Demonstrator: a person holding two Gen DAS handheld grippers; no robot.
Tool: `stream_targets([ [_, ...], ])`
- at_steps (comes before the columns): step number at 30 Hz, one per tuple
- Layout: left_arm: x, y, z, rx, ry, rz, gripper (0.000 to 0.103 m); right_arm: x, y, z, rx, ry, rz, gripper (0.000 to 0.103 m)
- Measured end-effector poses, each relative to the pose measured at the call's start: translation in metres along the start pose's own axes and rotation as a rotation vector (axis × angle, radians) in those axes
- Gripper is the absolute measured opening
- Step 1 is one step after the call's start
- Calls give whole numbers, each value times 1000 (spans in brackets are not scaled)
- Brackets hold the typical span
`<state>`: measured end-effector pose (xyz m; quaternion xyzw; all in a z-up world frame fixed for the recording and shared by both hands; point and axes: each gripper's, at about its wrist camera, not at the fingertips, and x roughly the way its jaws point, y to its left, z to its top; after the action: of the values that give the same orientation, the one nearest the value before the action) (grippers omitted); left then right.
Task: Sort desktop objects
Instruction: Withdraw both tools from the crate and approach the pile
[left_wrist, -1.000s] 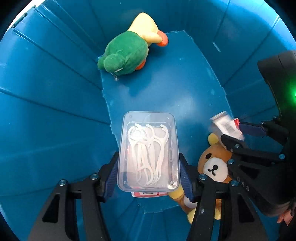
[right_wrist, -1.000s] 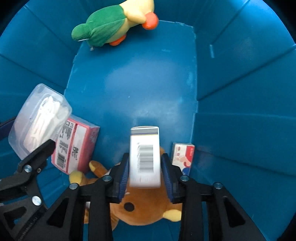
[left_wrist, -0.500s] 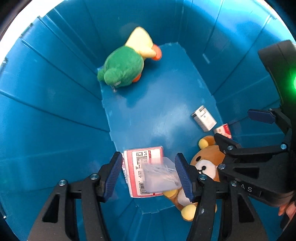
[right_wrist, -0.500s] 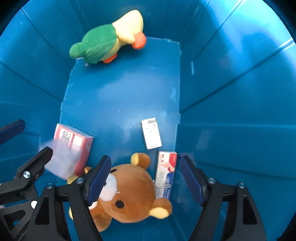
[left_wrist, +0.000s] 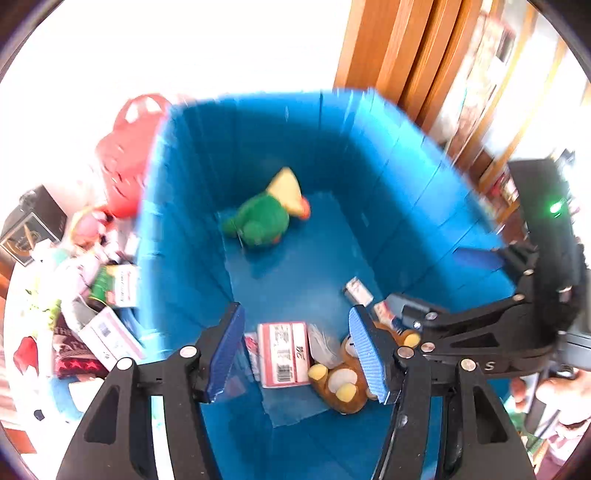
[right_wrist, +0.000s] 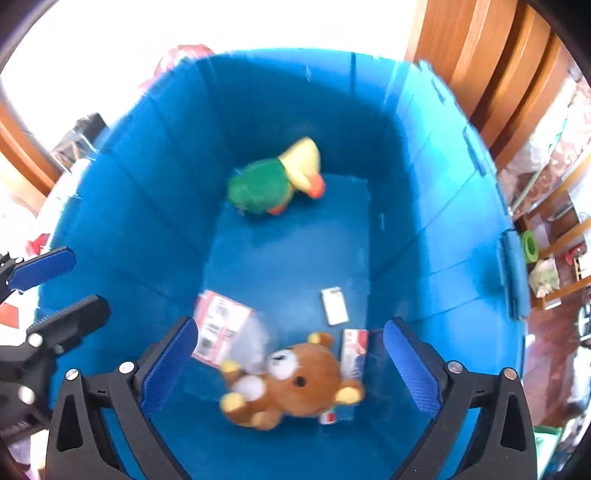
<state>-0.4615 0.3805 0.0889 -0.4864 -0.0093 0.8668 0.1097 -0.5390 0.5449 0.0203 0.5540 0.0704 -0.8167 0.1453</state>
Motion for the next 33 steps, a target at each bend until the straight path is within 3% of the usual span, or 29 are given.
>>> stream_targets([
  [6,-100,63,-37,17,-242,71,58,-60,73,-5,-30,-137,-2,103],
  [9,-143,112,-69,13,-333,124,65,-83,122,-13,-42,-209,13,103],
  [11,-166,149,-93,3,-376,161,71,-95,158,-19,-45,-255,27,103],
  [18,-218,283,-167,-107,-481,317,72,-100,279,-45,-98,-354,169,103],
  [23,-218,352,-203,-219,-465,323,72,-76,351,-53,-141,-355,231,103],
  [26,-211,392,-229,-348,-441,351,72,-54,380,-52,-150,-336,250,103],
  [29,-194,425,-249,-429,-399,391,72,-28,400,-50,-161,-315,267,103],
  [33,-173,453,-267,-451,-338,448,72,12,411,-49,-177,-298,269,103],
])
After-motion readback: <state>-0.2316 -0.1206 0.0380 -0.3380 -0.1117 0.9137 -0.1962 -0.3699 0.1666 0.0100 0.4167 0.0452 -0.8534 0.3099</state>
